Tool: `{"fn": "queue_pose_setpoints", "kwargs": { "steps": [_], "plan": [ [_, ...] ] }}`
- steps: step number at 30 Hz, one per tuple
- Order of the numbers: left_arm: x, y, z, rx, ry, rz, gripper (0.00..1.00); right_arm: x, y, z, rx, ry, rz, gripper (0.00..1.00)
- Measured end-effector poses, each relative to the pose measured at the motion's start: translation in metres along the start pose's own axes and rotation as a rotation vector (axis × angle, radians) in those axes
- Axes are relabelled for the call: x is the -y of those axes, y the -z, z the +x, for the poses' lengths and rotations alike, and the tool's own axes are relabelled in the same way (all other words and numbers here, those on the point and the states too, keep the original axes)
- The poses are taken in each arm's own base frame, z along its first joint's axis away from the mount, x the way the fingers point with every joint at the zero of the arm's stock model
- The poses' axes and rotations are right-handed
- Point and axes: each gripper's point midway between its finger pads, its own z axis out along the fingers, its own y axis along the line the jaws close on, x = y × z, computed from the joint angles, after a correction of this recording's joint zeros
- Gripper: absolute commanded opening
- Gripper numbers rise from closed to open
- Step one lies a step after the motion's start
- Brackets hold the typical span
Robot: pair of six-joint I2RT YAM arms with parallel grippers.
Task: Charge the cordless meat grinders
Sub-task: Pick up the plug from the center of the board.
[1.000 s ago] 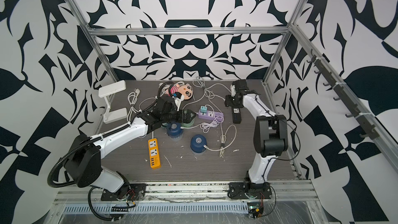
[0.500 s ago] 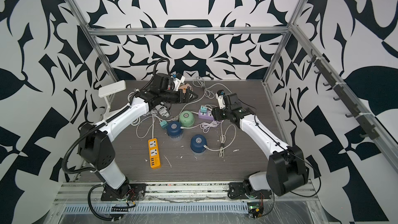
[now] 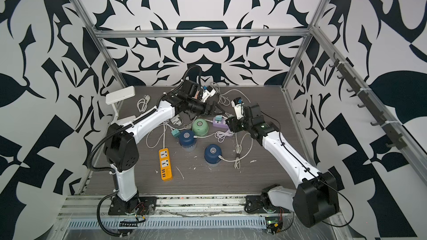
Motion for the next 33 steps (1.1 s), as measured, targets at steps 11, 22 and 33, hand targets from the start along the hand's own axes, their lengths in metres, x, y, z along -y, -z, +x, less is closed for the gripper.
{"fn": "queue_pose_setpoints", "kwargs": {
  "steps": [11,22,33],
  "plan": [
    [-0.006,-0.024,0.009,-0.071,0.021,-0.019,0.7,-0.009,0.001,0.009,0.002,0.002,-0.046,0.54],
    [0.009,-0.033,0.016,-0.106,-0.021,-0.021,0.64,-0.016,0.001,0.008,0.008,0.004,-0.086,0.54],
    [-0.013,-0.02,0.012,-0.094,-0.065,-0.185,0.9,-0.017,-0.01,0.014,-0.023,0.001,-0.1,0.54]
  ]
}}
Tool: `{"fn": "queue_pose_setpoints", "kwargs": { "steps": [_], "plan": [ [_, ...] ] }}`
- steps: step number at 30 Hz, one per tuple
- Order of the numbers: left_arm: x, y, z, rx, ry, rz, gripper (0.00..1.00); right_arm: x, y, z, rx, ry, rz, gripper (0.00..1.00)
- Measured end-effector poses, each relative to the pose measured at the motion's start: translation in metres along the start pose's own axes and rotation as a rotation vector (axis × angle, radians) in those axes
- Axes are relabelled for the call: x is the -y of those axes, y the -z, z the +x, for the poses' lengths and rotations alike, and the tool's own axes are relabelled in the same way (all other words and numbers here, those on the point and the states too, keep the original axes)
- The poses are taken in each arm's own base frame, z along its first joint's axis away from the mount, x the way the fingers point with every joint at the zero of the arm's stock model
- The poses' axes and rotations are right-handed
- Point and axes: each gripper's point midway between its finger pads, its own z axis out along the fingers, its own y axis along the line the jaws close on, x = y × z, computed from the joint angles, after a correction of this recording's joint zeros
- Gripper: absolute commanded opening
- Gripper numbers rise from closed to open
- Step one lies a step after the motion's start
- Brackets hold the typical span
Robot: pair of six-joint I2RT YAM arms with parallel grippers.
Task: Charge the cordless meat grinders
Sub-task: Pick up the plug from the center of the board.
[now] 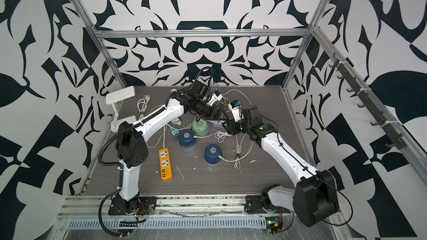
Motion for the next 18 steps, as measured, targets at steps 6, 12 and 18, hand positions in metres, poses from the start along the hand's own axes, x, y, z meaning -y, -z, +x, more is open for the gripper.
{"fn": "queue_pose_setpoints", "kwargs": {
  "steps": [6,12,18],
  "plan": [
    [-0.002,0.021,-0.015,0.042,-0.057,-0.073,0.88,-0.001,0.0,0.0,-0.001,0.0,-0.008,0.54],
    [0.021,0.036,-0.03,0.066,-0.119,-0.016,0.76,-0.003,0.0,0.0,-0.001,0.0,-0.016,0.54],
    [0.018,0.015,-0.01,-0.039,-0.085,0.057,0.68,-0.003,0.001,-0.001,0.001,0.001,-0.017,0.54]
  ]
}}
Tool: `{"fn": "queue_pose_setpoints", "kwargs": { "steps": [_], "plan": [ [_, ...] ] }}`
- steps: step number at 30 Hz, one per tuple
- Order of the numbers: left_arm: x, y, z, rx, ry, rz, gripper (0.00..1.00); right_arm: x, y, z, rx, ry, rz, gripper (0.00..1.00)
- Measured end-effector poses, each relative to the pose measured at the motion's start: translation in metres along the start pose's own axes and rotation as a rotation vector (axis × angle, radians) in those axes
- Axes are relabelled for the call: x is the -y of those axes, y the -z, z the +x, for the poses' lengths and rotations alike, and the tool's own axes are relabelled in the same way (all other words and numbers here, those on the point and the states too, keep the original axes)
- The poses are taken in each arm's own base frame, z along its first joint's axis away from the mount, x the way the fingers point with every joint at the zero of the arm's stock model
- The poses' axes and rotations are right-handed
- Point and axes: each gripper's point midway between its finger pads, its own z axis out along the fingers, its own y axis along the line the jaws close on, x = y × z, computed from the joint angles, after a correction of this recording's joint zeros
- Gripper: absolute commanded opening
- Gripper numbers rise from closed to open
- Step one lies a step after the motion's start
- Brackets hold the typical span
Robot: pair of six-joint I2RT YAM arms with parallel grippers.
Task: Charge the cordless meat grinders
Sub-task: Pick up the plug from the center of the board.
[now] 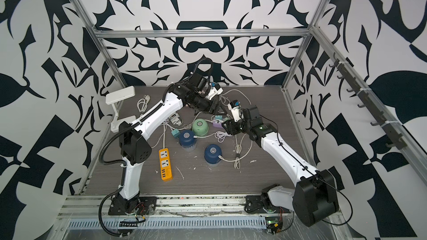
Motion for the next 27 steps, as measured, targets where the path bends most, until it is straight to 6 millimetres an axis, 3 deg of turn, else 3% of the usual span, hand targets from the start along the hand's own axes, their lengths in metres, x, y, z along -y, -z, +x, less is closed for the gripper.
{"fn": "queue_pose_setpoints", "kwargs": {
  "steps": [5,22,24,27],
  "plan": [
    [0.001,-0.01,0.016,-0.067,0.031,0.055,0.6,0.0,0.0,-0.001,-0.001,0.001,0.0,0.53],
    [-0.002,-0.027,0.035,-0.152,0.041,0.095,0.43,-0.001,-0.006,0.021,-0.092,-0.005,-0.009,0.53],
    [-0.001,-0.027,0.036,-0.157,0.042,0.102,0.45,-0.002,-0.006,0.022,-0.094,-0.001,-0.011,0.53],
    [-0.001,-0.028,0.037,-0.164,0.042,0.111,0.59,-0.003,-0.006,0.025,-0.106,0.007,-0.015,0.53]
  ]
}}
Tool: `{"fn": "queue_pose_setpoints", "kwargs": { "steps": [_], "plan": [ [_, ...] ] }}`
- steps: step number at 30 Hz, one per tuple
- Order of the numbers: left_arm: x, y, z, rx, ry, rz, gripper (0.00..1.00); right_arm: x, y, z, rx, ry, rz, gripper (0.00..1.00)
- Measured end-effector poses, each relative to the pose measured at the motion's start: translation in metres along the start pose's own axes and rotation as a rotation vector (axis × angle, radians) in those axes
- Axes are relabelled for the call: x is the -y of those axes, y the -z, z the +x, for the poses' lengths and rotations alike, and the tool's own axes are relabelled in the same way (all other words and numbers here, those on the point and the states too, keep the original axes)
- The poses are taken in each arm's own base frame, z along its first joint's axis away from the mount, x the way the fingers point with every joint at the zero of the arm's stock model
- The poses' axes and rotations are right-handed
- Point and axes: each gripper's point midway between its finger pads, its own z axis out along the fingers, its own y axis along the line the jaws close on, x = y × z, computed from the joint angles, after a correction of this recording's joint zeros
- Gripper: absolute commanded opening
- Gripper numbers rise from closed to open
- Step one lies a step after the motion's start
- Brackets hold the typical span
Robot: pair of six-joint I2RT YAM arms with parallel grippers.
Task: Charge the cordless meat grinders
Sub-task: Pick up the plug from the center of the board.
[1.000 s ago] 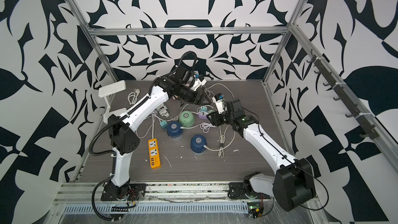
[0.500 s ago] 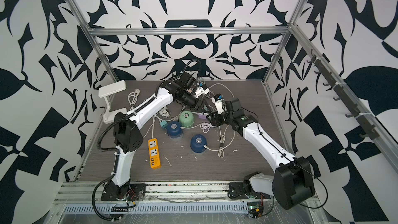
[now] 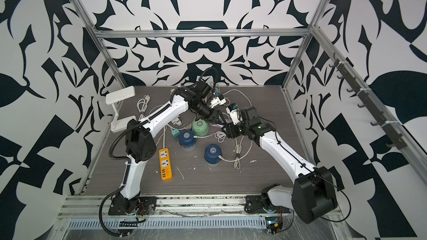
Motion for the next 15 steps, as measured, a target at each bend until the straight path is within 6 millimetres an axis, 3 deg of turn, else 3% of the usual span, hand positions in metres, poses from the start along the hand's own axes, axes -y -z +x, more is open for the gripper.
{"fn": "queue_pose_setpoints", "kwargs": {
  "steps": [2,7,15],
  "plan": [
    [0.001,0.0,0.0,-0.005,-0.002,0.009,0.65,-0.001,0.0,0.003,-0.011,0.006,-0.007,0.53],
    [0.003,0.0,0.001,-0.017,-0.003,0.044,0.65,-0.011,-0.001,-0.001,-0.014,0.037,-0.047,0.53],
    [0.003,0.013,0.005,-0.032,-0.002,0.1,0.57,-0.017,0.003,-0.013,0.012,0.07,-0.075,0.53]
  ]
}}
